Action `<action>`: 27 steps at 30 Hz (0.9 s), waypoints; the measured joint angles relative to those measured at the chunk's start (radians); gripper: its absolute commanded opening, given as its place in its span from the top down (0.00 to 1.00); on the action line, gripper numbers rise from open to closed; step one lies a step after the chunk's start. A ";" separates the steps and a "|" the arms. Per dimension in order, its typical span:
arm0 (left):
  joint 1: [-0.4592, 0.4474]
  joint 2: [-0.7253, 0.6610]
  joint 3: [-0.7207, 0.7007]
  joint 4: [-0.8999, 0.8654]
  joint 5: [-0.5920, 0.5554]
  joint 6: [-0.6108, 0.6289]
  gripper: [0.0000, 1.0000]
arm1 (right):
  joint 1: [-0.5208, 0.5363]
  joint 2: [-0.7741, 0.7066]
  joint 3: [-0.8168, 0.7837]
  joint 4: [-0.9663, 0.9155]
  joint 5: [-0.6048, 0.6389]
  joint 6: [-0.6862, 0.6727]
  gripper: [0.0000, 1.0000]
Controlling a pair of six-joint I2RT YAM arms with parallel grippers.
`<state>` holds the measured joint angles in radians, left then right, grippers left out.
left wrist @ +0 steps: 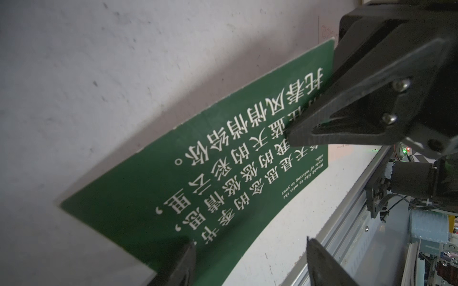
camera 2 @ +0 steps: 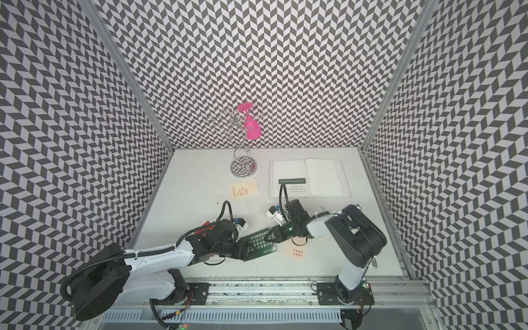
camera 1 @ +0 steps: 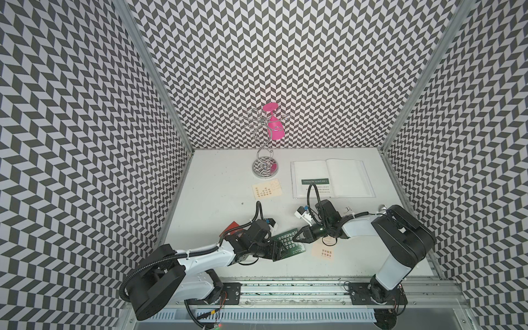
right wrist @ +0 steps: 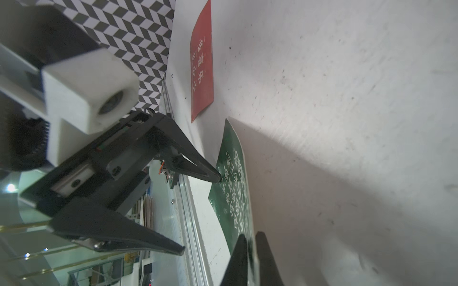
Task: Place the photos into the photo albums
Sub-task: Pick up the photo at the center of the board.
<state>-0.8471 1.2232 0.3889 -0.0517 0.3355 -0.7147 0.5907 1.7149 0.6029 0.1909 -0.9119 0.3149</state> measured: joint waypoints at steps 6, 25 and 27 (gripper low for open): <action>0.026 -0.053 0.007 -0.062 -0.055 0.019 0.23 | -0.014 -0.074 -0.003 0.020 -0.002 0.028 1.00; 0.424 0.014 0.403 -0.055 0.080 0.279 0.31 | -0.192 -0.208 0.304 -0.023 0.007 0.027 1.00; 0.429 0.083 0.467 -0.031 0.102 0.288 0.33 | -0.234 -0.190 0.372 -0.034 0.010 0.019 1.00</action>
<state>-0.4179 1.3064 0.8555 -0.0826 0.4377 -0.4271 0.3565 1.5249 0.9749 0.1570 -0.9020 0.3344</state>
